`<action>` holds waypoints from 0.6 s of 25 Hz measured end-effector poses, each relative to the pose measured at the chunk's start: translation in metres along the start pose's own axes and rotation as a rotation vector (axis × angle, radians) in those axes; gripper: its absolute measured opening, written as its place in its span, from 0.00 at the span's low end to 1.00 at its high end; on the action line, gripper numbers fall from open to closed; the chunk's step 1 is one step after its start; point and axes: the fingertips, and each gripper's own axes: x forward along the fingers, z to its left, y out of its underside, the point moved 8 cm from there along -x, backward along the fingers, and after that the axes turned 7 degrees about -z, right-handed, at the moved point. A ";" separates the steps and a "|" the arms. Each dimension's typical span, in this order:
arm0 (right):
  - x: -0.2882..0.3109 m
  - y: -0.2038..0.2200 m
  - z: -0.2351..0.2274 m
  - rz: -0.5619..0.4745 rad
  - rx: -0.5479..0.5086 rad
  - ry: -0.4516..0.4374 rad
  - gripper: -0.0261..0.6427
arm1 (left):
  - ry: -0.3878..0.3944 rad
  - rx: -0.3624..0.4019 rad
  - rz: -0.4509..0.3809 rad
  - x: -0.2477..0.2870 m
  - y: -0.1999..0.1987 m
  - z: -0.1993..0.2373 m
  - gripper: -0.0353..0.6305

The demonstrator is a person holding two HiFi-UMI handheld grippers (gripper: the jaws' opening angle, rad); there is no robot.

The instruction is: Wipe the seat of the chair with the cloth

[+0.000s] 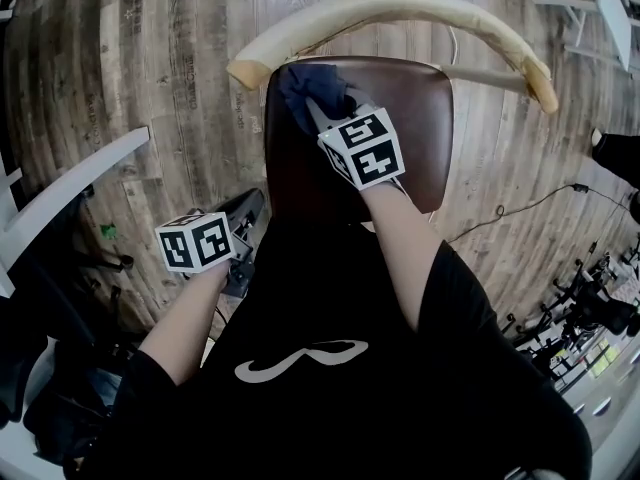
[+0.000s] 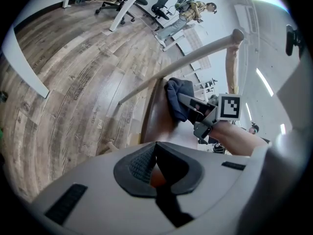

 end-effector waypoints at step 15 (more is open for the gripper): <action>-0.061 0.031 -0.074 -0.021 0.053 0.219 0.11 | 0.023 0.045 0.079 0.021 -0.006 -0.019 0.08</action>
